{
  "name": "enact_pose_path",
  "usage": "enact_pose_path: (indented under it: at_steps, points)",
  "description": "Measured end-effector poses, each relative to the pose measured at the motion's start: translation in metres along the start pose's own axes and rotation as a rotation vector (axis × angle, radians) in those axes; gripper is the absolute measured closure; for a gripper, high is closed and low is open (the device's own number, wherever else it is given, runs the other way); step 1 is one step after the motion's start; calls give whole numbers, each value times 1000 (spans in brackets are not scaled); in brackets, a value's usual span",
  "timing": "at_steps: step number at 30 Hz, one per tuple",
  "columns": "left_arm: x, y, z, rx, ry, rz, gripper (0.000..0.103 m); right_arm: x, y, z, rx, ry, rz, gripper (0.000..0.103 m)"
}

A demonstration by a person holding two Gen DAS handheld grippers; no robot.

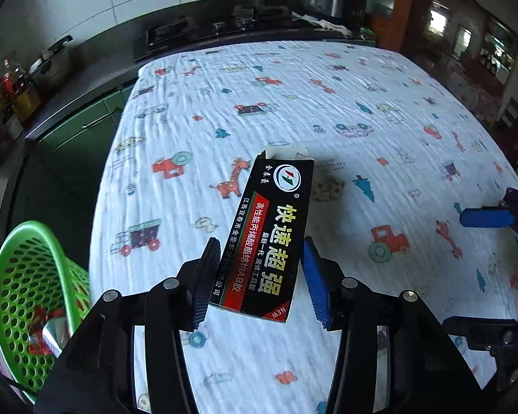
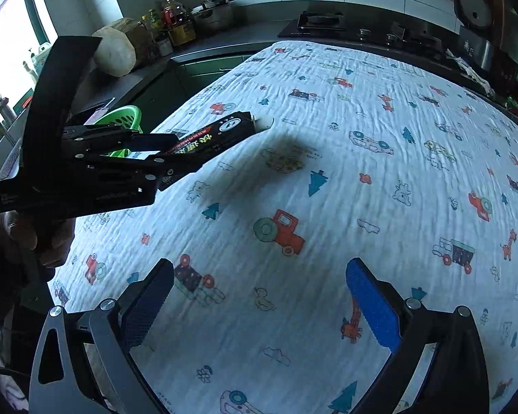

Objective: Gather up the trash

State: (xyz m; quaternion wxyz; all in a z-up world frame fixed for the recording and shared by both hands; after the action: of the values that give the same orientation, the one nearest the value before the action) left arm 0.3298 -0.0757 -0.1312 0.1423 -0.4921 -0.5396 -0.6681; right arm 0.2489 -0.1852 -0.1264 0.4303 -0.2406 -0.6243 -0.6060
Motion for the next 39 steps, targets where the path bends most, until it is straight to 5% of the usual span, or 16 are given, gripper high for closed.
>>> enact_pose_path:
  at_steps: [9, 21, 29, 39]
  points:
    - [80, -29, 83, 215, 183, -100, 56, -8, 24, 50, 97, 93, -22, 6]
    - [120, -110, 221, 518, 404, -53, 56, -31, 50, 133, 234, 181, -15, 6]
    - [103, -146, 259, 645, 410, 18, 55, -45, 58, 170, 284, 214, 5, 6]
    - [108, -153, 249, 683, 397, -2, 39, -48, 64, 183, 290, 229, -14, 6]
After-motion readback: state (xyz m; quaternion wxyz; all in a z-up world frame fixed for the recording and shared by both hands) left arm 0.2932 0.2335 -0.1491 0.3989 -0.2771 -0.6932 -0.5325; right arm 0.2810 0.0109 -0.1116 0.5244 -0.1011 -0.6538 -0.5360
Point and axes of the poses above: each gripper's, at about its wrist camera, not at the fingertips, and x roughly against the way its jaws point, z to its left, y to its top, the point moved 6 cm from there along -x, roughly the way its jaws point, and after that the axes turned 5 degrees about -y, right-handed, at the moved point
